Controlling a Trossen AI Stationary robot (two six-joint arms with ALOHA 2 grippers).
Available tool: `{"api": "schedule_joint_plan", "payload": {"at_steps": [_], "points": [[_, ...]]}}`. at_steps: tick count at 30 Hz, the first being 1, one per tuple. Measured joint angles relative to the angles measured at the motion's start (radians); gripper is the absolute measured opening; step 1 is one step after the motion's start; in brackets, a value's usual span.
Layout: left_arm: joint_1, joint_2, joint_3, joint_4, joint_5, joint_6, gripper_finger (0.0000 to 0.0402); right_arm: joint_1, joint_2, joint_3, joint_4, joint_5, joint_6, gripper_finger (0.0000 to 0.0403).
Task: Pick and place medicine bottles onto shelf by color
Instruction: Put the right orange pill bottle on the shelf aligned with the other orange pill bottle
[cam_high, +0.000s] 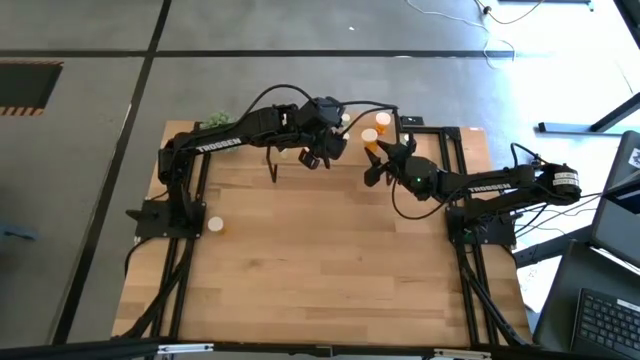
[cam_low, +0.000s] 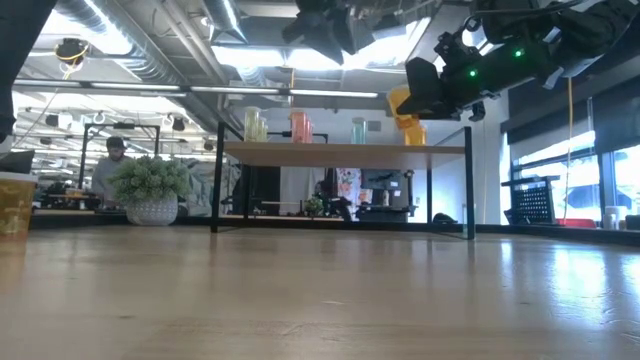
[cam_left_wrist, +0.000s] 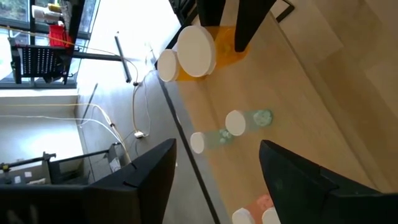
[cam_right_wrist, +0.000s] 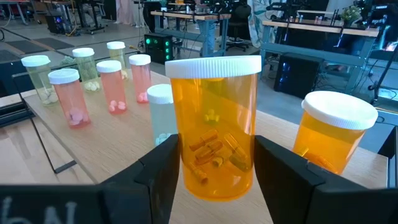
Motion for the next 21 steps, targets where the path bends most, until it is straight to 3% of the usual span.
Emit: {"api": "schedule_joint_plan", "payload": {"at_steps": [6, 17, 21], "points": [[0.0, 0.0, 0.0, 0.0, 0.018, -0.007, 0.0226, 0.0, 0.0, 0.0, 0.004, -0.009, -0.002, 0.0196], [0.01, 0.001, 0.0, 0.173, 0.131, -0.235, 0.0225, 0.0, 0.0, 0.0, 0.026, -0.017, -0.16, 0.0196], [0.036, 0.001, 0.0, 0.183, 0.219, -0.282, 0.0225, 0.0, 0.0, 0.0, 0.057, -0.042, -0.187, 0.0196]]}}
